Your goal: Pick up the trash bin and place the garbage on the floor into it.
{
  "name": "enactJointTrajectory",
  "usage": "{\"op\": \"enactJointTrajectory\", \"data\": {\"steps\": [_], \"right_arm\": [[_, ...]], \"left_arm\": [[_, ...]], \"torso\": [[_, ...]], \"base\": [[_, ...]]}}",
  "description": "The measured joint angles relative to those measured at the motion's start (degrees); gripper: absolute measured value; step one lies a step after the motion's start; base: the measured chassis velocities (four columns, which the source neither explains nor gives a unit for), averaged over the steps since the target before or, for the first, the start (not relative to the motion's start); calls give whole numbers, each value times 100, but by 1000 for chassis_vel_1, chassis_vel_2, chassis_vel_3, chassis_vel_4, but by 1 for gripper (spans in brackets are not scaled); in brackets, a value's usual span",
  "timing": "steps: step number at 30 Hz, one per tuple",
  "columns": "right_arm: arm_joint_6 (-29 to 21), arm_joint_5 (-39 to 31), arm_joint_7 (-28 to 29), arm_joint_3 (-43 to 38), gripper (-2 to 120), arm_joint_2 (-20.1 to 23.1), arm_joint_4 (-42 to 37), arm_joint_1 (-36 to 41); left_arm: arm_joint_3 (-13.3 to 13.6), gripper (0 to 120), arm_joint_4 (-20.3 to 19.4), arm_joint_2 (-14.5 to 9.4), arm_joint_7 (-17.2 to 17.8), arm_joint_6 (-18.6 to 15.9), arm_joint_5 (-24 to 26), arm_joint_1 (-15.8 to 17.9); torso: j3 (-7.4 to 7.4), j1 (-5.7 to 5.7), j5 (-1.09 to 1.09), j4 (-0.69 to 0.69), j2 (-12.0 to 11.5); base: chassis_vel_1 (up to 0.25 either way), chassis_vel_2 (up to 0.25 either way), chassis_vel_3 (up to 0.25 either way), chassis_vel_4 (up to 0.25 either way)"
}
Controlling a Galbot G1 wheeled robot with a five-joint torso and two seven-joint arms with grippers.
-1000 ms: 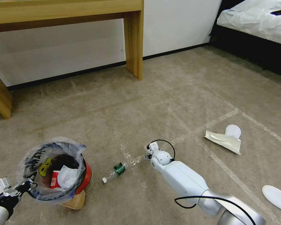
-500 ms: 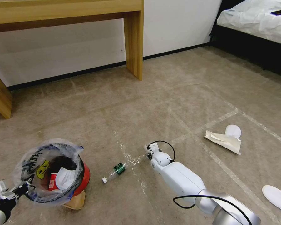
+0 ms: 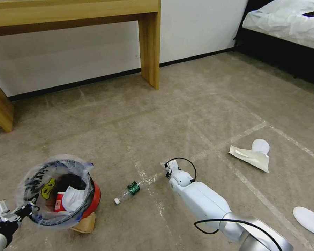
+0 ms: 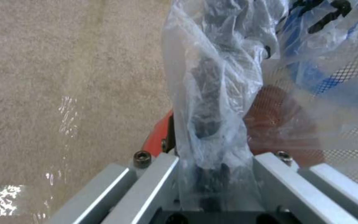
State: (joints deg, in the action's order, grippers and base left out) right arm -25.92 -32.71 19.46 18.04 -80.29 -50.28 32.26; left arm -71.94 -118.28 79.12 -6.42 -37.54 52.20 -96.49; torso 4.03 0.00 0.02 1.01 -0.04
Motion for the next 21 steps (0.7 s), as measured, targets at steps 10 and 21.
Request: {"op": "enactJointTrajectory", "data": {"steps": [10,21], "right_arm": [[-13,-161,87,-119,0,207,-528,157],[296,-1261,258,-544,0,816,-2723,228]], "left_arm": [[38,1,-6,5,4,1,-33,-3],[162,1,-201,-209,178,-98,62,124]], "torso": [[0,0,0,-1,0],[0,0,-1,0,0]], "base": [[0,0,0,0],[0,0,0,0]]}}
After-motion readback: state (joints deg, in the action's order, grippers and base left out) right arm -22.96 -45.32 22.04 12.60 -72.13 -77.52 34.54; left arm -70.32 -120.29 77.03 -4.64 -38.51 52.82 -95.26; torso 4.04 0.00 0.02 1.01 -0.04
